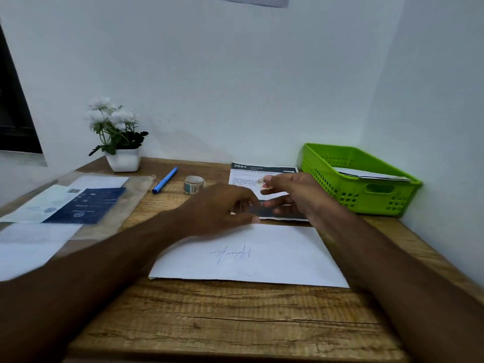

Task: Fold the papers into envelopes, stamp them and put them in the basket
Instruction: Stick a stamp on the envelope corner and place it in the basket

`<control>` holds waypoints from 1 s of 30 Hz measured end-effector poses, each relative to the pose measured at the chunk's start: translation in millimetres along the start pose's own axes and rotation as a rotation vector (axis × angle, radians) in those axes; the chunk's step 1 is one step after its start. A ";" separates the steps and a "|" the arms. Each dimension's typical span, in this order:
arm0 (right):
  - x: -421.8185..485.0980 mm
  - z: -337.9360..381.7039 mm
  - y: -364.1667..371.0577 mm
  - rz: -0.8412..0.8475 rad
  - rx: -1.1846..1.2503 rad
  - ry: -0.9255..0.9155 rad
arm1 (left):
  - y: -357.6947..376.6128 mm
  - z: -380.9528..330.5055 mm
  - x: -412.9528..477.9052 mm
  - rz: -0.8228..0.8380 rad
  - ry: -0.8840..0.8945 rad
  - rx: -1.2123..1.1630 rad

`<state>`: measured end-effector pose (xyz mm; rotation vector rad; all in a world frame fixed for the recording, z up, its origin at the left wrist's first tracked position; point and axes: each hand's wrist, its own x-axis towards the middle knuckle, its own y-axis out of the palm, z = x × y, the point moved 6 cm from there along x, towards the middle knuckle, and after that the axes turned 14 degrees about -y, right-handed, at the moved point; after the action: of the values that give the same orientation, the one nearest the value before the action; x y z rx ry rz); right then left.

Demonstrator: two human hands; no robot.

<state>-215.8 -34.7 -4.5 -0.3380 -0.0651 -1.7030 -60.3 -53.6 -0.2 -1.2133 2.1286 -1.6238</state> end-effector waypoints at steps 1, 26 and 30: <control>0.0 0.6 -0.5 0.013 -0.003 -0.002 | 4.1 -0.4 -0.5 0.019 -0.011 0.019; -3.2 23.5 -31.0 -0.138 -0.045 -0.127 | 53.7 -68.3 27.5 0.109 -0.233 0.330; -3.3 28.6 -40.3 -0.150 -0.047 -0.159 | 54.6 -59.1 31.7 0.123 -0.358 0.143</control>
<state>-249.4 -18.2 27.9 -0.5145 -0.1714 -1.8256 -142.2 -30.8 -16.1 -1.1981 1.7983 -1.3614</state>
